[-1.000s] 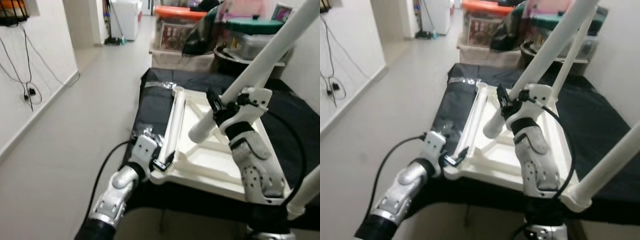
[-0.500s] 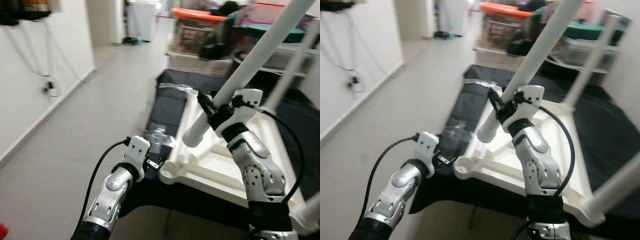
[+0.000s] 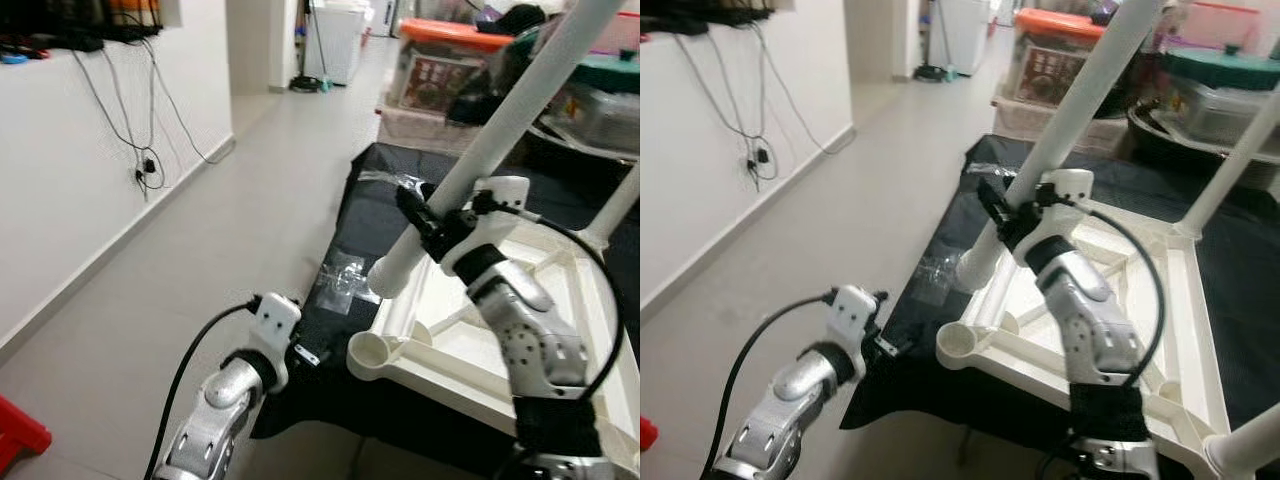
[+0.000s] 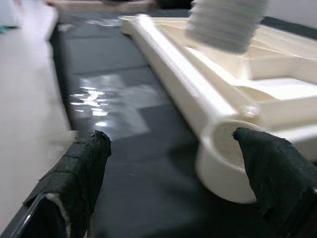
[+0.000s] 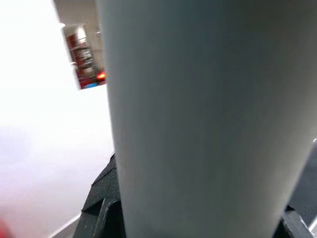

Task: Building children table

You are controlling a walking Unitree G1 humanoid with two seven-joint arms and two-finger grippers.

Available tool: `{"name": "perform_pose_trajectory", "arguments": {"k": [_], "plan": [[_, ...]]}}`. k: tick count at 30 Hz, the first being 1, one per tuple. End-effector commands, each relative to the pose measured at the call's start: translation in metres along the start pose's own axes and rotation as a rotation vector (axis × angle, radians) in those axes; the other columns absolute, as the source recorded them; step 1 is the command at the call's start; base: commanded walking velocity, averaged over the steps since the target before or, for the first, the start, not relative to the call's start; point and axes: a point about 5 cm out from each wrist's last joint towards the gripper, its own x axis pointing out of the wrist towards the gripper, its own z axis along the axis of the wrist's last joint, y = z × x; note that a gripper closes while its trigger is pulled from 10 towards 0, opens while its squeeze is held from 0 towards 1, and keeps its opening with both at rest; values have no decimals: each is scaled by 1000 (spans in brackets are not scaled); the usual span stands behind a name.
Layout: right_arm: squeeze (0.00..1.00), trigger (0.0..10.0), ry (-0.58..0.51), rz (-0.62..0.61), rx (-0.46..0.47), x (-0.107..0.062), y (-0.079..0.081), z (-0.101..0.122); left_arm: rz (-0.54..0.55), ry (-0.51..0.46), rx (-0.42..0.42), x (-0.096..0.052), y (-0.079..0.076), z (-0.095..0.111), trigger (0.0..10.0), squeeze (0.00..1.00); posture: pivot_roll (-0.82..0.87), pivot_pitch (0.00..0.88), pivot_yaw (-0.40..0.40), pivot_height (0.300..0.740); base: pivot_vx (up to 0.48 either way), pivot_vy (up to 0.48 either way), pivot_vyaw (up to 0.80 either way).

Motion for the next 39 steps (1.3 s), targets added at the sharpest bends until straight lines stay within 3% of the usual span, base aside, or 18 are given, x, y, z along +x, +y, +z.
{"name": "perform_pose_trajectory", "arguments": {"k": [1,6,14,16,18,19,21,27,39], "plan": [[0,10000,23,76,35,-5,3,-2,-27,7,-20,-3,-4,0,10000,0,95,56,-87,740,0,0,0],[0,10000,103,227,73,-14,-3,-1,-45,3,-47,-14,-3,5,10000,0,106,124,-81,740,0,0,0],[0,10000,103,227,73,-14,-3,-1,-45,3,-47,-14,-3,5,10000,0,106,124,-81,740,0,0,0],[0,10000,115,280,83,-13,-2,1,-56,-3,-58,-19,-4,9,10000,0,110,144,-84,740,0,0,0],[0,10000,153,403,67,2,7,-7,-214,51,-142,-55,-22,13,10000,0,131,211,-107,740,0,0,0],[0,10000,153,403,67,2,7,-7,-214,51,-142,-55,-22,13,10000,0,131,211,-107,740,0,0,0],[0,10000,178,457,55,10,13,-12,-297,89,-183,-75,-33,15,10000,0,136,226,-110,740,0,0,0],[0,10000,182,485,42,14,18,-10,-265,59,-137,-75,-35,21,10000,0,125,236,-112,740,0,0,0],[0,10000,229,600,60,7,23,-14,-271,86,-167,-79,-38,25,10000,0,126,227,-118,740,0,0,0]]}}
